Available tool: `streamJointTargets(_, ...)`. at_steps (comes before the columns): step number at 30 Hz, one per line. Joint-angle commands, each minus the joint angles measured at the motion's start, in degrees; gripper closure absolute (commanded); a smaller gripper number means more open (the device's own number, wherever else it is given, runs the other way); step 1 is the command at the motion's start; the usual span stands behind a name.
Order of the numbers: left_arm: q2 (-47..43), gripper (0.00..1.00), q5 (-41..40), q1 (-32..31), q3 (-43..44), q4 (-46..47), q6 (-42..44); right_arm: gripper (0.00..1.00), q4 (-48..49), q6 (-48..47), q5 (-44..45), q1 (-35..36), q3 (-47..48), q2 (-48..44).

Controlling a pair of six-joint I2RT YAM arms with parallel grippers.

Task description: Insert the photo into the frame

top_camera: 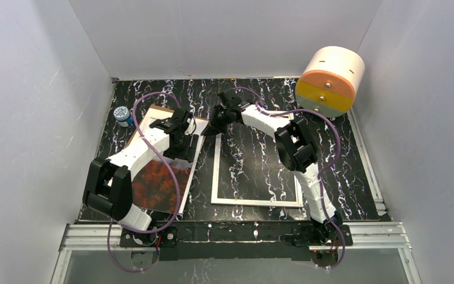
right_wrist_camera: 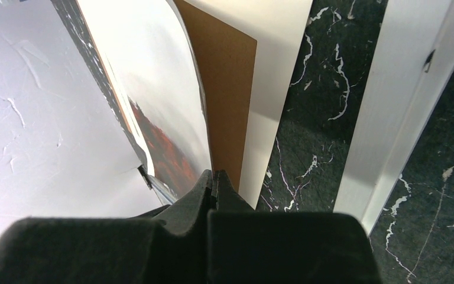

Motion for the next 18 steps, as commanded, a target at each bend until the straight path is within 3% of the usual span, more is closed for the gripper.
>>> streamJointTargets(1, -1.3, 0.34, 1.5, -0.1, 0.8, -2.0, 0.4, 0.99, -0.6, -0.7, -0.3, -0.5, 2.6, -1.2)
streamJointTargets(6, -2.9, 0.23, 7.2, -0.1, 0.8, -1.1, 0.9, 0.99, -0.7, -0.7, -0.3, -0.5, 2.6, -1.2)
streamJointTargets(18, -1.3, 0.18, 6.9, -0.2, -1.0, -0.5, 1.9, 0.99, -0.6, -0.7, -0.4, -0.4, 2.1, -1.6)
